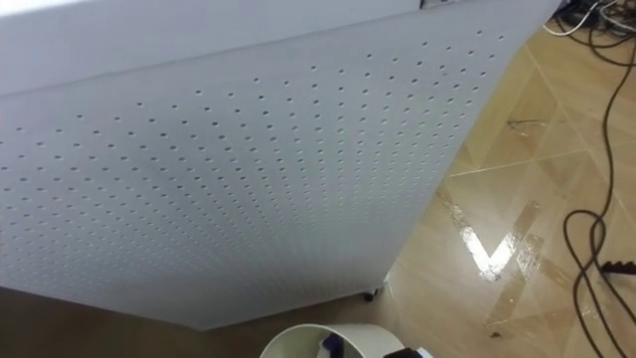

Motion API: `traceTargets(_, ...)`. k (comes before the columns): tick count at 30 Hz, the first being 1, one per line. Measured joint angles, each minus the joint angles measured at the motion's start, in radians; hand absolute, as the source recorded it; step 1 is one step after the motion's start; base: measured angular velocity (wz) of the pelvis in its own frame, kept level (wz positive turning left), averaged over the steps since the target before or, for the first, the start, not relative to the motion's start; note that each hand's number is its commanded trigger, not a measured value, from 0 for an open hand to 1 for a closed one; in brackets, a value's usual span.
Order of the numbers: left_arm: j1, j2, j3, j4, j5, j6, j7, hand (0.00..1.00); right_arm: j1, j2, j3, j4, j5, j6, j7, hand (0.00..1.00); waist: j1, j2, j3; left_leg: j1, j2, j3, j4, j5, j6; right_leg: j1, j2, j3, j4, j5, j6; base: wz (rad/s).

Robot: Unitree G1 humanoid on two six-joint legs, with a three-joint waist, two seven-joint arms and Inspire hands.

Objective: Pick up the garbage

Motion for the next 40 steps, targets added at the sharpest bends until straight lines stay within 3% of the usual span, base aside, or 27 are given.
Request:
traceTargets(3,-0.006,0.003,0.000,0.026,0.000,-0.002,0.004,0.00,-0.010,0.001,0.000,0.022,0.000,0.000,0.001,1.00,0.000,-0.001,0.0010,0.012,0.003,0.018,-0.008,0.001,0.002,0.004,-0.001,0.006,0.001,0.000,0.000,-0.04)
traceTargets(7,-0.032,0.005,0.004,0.115,-0.003,-0.001,0.026,0.00,-0.009,0.000,-0.001,0.059,0.038,0.000,-0.007,1.00,-0.002,-0.006,0.0085,0.035,0.002,0.020,-0.017,0.001,0.002,0.026,-0.001,0.005,-0.005,-0.001,0.001,-0.01)
traceTargets(11,-0.020,-0.001,0.016,0.178,-0.004,-0.005,0.037,0.00,0.021,-0.002,-0.003,0.086,0.063,-0.002,-0.009,1.00,-0.001,-0.006,0.0089,0.094,0.002,0.021,-0.048,0.001,0.002,0.085,0.011,0.004,-0.036,0.000,0.004,0.00)
traceTargets(17,0.028,-0.040,0.093,0.276,-0.054,-0.026,0.087,0.00,0.090,0.001,-0.048,0.148,0.075,-0.047,0.011,1.00,-0.002,-0.002,0.0063,0.227,0.001,0.024,-0.119,0.001,-0.001,0.214,0.021,-0.006,-0.105,-0.004,0.011,-0.01)
traceTargets(20,0.064,-0.046,0.126,0.307,-0.098,-0.043,0.113,0.00,0.137,0.005,-0.098,0.166,0.106,-0.070,0.020,1.00,-0.009,0.001,-0.0003,0.296,0.001,0.024,-0.148,-0.001,-0.003,0.288,0.028,-0.008,-0.143,-0.005,0.016,0.00)
traceTargets(21,0.078,-0.049,0.153,0.331,-0.125,-0.053,0.116,0.00,0.161,0.005,-0.122,0.163,0.112,-0.072,0.019,1.00,-0.008,-0.003,-0.0121,0.319,0.000,0.026,-0.162,-0.001,-0.004,0.306,0.029,-0.003,-0.150,-0.007,0.019,-0.08)
traceTargets(23,0.094,-0.052,0.201,0.368,-0.158,-0.059,0.120,0.00,0.186,0.008,-0.155,0.165,0.117,-0.078,0.018,1.00,-0.008,-0.009,-0.0154,0.364,0.001,0.037,-0.177,-0.001,-0.004,0.345,0.031,0.002,-0.163,-0.009,0.021,-0.14)
traceTargets(28,0.168,-0.060,0.309,0.441,-0.335,-0.059,0.157,0.00,0.271,0.040,-0.250,0.190,0.172,-0.078,0.013,1.00,-0.019,-0.038,-0.0317,0.496,0.001,0.054,-0.227,-0.009,-0.016,0.468,0.045,0.018,-0.225,-0.012,0.026,-0.10)
traceTargets(32,0.198,-0.067,0.339,0.476,-0.412,-0.058,0.167,0.00,0.295,0.068,-0.307,0.208,0.191,-0.077,0.003,1.00,-0.024,-0.048,-0.0315,0.547,0.005,0.059,-0.239,-0.018,-0.019,0.508,0.056,0.037,-0.230,-0.012,0.026,-0.14)
traceTargets(35,0.197,-0.086,0.376,0.497,-0.429,-0.047,0.173,0.00,0.299,0.076,-0.340,0.229,0.190,-0.077,-0.003,1.00,-0.023,-0.038,-0.0302,0.577,0.015,0.077,-0.244,-0.028,-0.020,0.528,0.065,0.054,-0.227,-0.012,0.026,-0.16)
traceTargets(37,0.201,-0.088,0.390,0.509,-0.430,-0.023,0.173,0.00,0.302,0.078,-0.359,0.240,0.195,-0.065,-0.004,1.00,-0.026,-0.036,-0.0281,0.594,0.019,0.077,-0.244,-0.032,-0.022,0.545,0.068,0.060,-0.231,-0.011,0.025,-0.07)
traceTargets(40,0.207,-0.096,0.429,0.510,-0.429,0.008,0.174,0.00,0.302,0.082,-0.391,0.257,0.200,-0.043,-0.009,1.00,-0.027,-0.027,-0.0328,0.609,0.019,0.077,-0.244,-0.035,-0.025,0.561,0.073,0.063,-0.241,-0.011,0.024,-0.01)
